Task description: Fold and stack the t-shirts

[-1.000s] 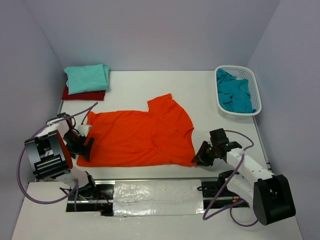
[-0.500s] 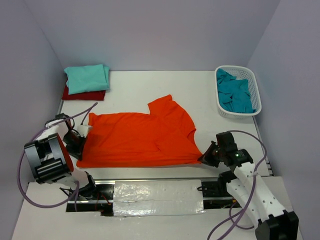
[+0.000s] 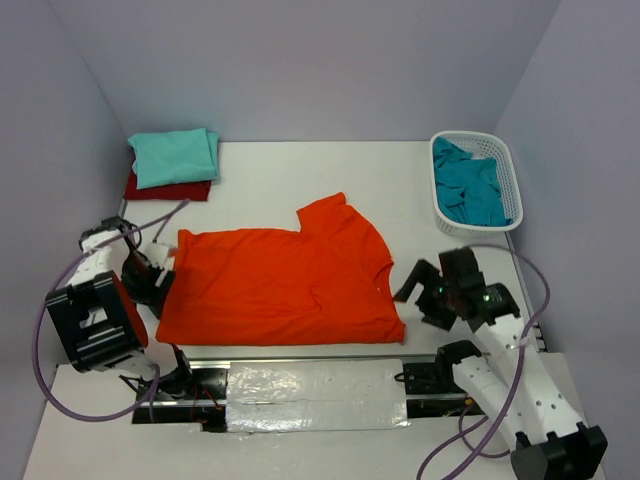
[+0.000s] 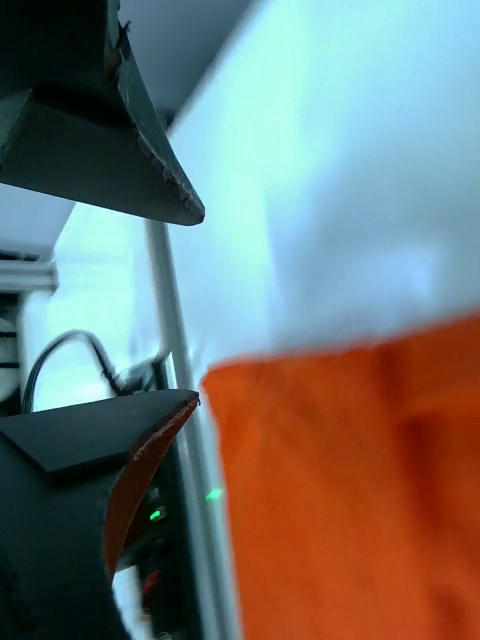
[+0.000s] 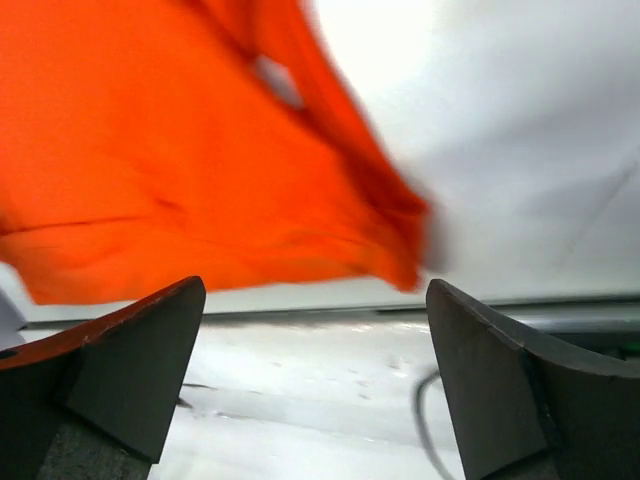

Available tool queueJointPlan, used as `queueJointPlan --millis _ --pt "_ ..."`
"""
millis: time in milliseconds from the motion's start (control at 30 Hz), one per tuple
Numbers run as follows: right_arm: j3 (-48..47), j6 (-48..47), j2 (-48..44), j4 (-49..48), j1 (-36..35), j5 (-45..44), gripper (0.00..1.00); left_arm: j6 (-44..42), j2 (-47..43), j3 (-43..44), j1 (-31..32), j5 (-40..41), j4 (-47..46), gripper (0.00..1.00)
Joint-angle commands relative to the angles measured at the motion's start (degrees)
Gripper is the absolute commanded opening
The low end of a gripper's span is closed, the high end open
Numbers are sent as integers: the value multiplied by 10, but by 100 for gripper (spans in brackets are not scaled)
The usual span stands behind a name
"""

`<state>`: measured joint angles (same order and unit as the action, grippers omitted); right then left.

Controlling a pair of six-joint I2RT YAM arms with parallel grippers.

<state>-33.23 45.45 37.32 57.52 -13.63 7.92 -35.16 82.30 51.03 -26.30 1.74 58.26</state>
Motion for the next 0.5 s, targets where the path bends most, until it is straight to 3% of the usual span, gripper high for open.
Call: queueJointPlan --millis 0,100,233,300,333,400,467 --pt "-126 -69 128 -85 -3 -15 100 39 20 121 -7 -11 -33 79" --pt "-253 -131 259 -125 -19 -10 100 91 53 220 -6 -73 -67 77" --pt "-471 -206 505 -161 -32 -17 100 178 130 310 -5 -172 -127 72" --pt "-552 -217 595 -157 -32 -1 100 199 179 333 -3 -195 -131 70" --pt "-639 -222 687 -149 -32 4 100 215 194 348 -2 -213 -133 70" --pt "-779 -230 777 -118 -37 12 100 226 224 360 10 -228 -138 71" --pt "-863 -230 893 -87 -42 14 97 227 236 366 29 -235 -154 73"
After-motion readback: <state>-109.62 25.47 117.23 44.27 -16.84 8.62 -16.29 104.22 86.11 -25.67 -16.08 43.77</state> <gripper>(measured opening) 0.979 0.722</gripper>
